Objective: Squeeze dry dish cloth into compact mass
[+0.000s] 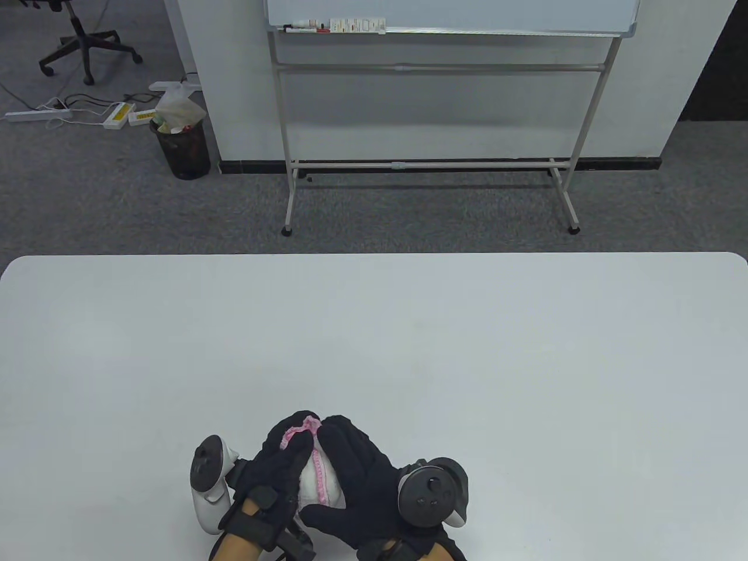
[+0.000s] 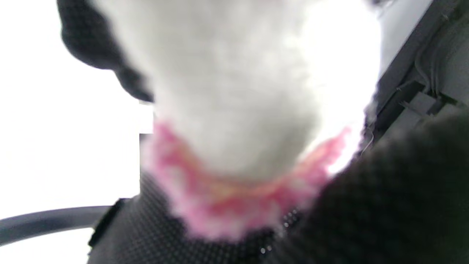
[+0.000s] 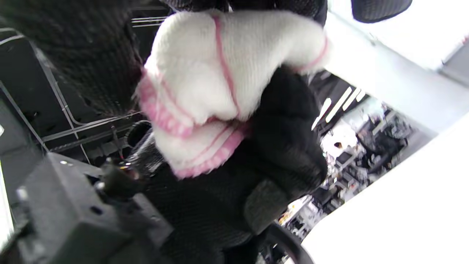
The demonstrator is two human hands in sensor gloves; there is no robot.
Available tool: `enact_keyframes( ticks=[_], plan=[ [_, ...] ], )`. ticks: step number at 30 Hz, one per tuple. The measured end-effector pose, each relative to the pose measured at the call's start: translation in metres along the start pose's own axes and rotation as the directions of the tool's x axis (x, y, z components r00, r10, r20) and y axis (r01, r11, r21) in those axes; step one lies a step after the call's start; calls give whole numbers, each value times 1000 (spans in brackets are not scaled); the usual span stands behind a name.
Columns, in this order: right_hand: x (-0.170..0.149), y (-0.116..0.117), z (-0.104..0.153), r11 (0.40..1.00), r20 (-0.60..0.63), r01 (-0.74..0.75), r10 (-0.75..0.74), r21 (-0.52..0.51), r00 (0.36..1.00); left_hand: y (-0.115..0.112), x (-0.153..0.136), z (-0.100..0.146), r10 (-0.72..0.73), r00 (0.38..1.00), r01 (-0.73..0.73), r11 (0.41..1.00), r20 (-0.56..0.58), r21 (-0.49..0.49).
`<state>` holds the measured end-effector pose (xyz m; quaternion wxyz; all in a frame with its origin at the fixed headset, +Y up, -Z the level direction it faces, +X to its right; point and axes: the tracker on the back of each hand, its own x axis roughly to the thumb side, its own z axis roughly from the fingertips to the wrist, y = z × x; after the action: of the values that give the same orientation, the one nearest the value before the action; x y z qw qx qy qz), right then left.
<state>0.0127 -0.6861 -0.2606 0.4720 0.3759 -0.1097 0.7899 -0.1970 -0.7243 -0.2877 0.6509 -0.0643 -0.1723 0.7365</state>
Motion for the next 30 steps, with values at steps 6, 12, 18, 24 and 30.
enact_keyframes(
  ticks=[6, 12, 18, 24, 30],
  plan=[
    [9, -6, 0, 967, 58, -243, 239, 75, 969, -10, 3, -5, -62, 998, 63, 997, 28, -40],
    [16, -4, -2, 927, 77, -373, 370, 25, 926, -16, 6, -4, -49, 999, 50, 980, 11, -194],
    [14, -9, -1, 940, 44, -319, 327, -122, 944, -17, -4, -2, 183, 982, -187, 928, -42, -322],
    [5, -21, 6, 919, -29, -275, 278, -283, 960, -30, -9, -1, 120, 991, -133, 944, -60, -301],
    [3, -12, 6, 941, -21, -265, 266, -210, 964, -55, -25, -2, 332, 934, -357, 861, -133, -361]
  ],
)
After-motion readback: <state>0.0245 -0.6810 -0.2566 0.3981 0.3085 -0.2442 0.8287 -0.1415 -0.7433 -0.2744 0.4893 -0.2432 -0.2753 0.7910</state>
